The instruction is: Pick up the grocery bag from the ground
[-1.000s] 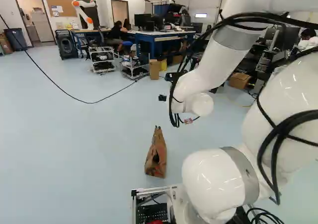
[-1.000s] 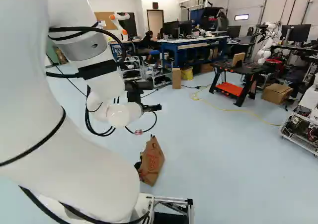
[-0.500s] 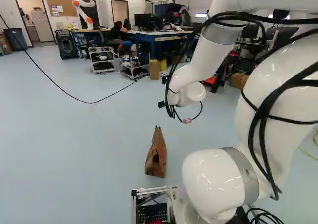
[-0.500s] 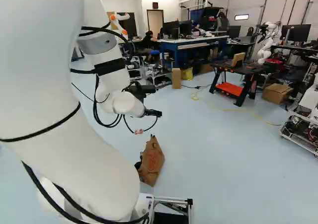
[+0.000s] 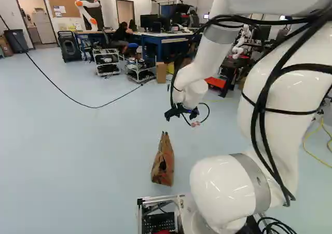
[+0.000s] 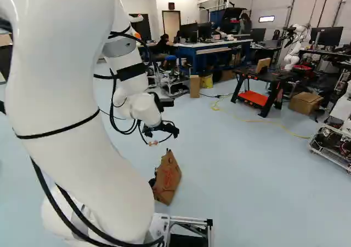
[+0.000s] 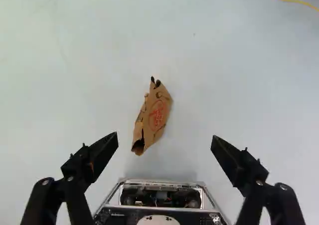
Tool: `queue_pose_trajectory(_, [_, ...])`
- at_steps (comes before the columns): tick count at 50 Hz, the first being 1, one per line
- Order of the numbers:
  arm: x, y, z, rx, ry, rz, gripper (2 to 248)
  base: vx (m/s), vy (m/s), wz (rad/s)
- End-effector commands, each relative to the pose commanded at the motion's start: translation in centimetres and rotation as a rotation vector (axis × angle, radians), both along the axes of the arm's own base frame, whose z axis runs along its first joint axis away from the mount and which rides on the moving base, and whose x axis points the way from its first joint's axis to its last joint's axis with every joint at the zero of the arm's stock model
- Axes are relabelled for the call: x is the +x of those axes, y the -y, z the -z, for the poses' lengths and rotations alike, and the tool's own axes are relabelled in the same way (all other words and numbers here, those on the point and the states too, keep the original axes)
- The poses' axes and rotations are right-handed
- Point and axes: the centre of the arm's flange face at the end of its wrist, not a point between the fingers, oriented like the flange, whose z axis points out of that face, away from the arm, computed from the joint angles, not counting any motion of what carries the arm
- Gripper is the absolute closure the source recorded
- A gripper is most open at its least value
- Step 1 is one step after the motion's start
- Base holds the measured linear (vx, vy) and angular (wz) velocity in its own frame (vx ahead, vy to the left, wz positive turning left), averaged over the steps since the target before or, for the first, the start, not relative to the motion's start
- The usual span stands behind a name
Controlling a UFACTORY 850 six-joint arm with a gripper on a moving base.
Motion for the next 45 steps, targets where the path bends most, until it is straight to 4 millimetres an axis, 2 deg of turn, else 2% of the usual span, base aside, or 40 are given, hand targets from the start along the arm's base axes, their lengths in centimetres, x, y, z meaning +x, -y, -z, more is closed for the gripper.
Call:
queue_pose_trajectory(29, [6.2, -0.4, 7.5, -0.009, -0.394, -0.007, 3, 0.000, 0.000, 0.000])
queue_pose_trajectory(45, [10.6, -0.8, 12.0, -0.012, -0.448, -0.012, 3, 0.000, 0.000, 0.000])
